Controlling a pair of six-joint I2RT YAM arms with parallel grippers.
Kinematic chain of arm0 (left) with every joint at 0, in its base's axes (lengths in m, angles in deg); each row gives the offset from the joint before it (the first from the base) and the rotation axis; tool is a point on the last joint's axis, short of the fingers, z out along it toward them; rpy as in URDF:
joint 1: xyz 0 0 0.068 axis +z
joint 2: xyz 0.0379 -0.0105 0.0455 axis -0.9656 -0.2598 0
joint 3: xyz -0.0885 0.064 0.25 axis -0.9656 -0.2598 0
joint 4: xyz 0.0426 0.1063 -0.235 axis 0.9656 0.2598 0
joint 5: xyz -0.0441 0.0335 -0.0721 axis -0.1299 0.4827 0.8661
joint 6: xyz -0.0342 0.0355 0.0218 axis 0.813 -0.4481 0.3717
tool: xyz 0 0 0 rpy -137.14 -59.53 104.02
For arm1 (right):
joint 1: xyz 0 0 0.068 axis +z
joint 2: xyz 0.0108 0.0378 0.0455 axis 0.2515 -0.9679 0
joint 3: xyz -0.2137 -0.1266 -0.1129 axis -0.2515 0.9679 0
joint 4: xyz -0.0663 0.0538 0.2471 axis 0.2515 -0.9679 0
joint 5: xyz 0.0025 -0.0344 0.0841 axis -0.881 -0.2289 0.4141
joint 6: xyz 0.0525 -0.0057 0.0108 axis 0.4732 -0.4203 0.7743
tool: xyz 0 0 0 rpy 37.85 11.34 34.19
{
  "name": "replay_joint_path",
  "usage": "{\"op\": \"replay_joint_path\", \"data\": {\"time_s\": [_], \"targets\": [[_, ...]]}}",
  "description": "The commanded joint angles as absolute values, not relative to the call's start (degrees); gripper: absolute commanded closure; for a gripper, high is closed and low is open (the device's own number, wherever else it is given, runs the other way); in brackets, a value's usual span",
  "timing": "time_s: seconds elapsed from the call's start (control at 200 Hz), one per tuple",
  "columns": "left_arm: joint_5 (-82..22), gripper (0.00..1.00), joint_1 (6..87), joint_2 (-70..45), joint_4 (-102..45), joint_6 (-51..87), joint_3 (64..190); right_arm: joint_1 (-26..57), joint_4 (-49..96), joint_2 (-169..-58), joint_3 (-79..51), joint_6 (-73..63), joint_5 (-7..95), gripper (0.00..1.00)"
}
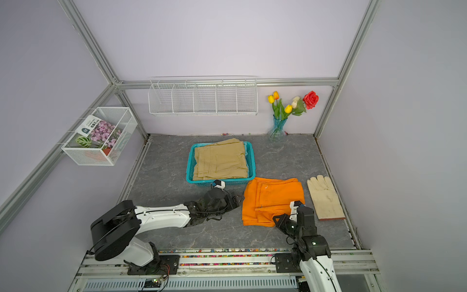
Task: Put the folded long pants in the basket
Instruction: Adjust the basket at the center of the board, then move the long pant to the center of the board.
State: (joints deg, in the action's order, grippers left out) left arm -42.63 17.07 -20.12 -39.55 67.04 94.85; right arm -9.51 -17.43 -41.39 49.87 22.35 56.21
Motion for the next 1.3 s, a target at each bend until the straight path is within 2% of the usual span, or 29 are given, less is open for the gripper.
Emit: {"op": "replay_joint_path", "data": {"time_s": [0.0, 0.1, 0.235, 0.475, 0.695, 0.825, 1.09, 1.3], "targets": [[-42.7, 0.08, 21.9, -23.84, -39.89, 67.31, 95.87, -8.32, -23.27, -40.16, 46.68, 19.49, 57.92, 1.0], [-46.23, 0.08, 25.1, -24.99, -37.74, 64.33, 97.66, -8.15, -22.19, -39.88, 47.95, 20.47, 59.08, 1.0], [-43.4, 0.08, 26.05, -28.86, -33.51, 58.04, 105.01, -6.04, -13.69, -45.15, 52.2, 22.9, 62.87, 1.0], [-33.85, 0.11, 25.13, -33.19, -39.66, 62.04, 103.18, 5.99, -4.27, -58.73, 50.47, 24.83, 54.46, 1.0], [-32.4, 0.12, 23.26, -35.1, -37.8, 65.6, 101.23, 8.86, -4.18, -57.48, 49.86, 25.3, 50.41, 1.0], [-37.71, 0.11, 23.26, -29.9, -32.09, 65.18, 99.23, 8.85, -3.56, -56.12, 51.31, 25.83, 50.18, 1.0], [-47.09, 0.08, 20.74, -10.22, -19.44, 65.79, 93.84, 9.36, -0.8, -57.33, 51.62, 26.62, 50.88, 1.0], [-40.39, 0.08, 20.6, -13.53, -30.14, 68.14, 87.2, 11.38, 2.64, -59.75, 51.17, 27.7, 49.66, 1.0]]}}
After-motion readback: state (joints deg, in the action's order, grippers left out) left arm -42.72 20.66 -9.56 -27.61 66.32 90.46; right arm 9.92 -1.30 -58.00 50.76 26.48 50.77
